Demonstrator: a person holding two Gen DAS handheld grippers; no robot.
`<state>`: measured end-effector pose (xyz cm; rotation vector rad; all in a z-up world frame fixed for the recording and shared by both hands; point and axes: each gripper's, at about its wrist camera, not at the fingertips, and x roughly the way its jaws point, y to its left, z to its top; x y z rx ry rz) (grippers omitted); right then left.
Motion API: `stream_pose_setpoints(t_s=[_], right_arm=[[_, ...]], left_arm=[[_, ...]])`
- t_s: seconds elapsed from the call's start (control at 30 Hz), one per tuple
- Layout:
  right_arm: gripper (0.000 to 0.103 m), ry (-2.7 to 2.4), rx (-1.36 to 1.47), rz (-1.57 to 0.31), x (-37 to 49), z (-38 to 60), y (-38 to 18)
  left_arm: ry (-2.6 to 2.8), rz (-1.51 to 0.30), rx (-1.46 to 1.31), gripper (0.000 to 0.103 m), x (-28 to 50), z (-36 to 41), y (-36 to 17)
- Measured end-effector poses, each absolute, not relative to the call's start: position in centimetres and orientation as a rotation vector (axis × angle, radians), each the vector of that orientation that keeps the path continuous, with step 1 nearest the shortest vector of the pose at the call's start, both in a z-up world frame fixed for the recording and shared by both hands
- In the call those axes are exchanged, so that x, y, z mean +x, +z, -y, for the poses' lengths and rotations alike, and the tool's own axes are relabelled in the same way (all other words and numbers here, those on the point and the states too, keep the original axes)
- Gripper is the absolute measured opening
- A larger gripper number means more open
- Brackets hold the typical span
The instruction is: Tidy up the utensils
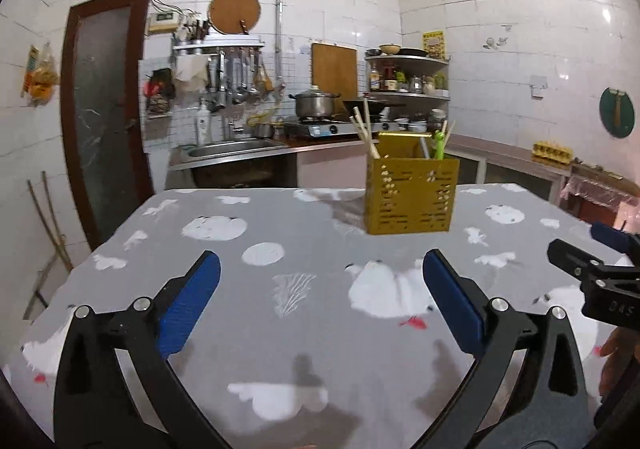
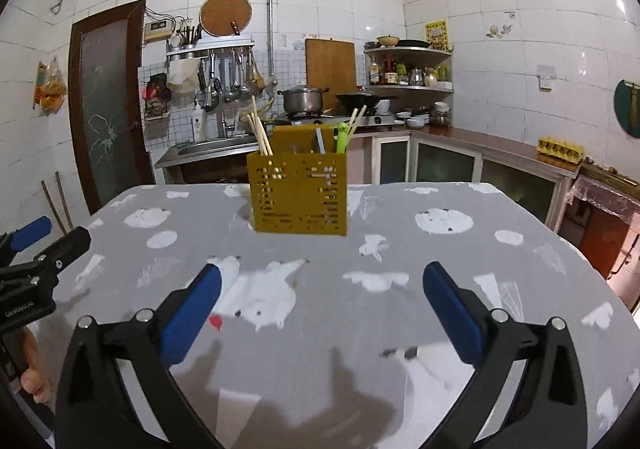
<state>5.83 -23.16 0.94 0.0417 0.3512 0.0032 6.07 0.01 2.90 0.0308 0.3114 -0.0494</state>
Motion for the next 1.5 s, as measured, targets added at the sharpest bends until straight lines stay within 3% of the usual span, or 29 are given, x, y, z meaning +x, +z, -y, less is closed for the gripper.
stream_pose_setpoints(t_s=[0.37, 1.5], right_arm=[[0.099, -0.034, 0.044, -0.248, 3.3, 23.1, -0.5], [0.099, -0.056, 0.026, -0.211, 2.7, 22.9, 0.0]], left_arm=[[-0.001, -0.197, -0.010, 0.098, 4.1, -0.8, 1.4], [-0.006, -0.225, -0.002, 0.098, 4.6, -0.2, 1.0]])
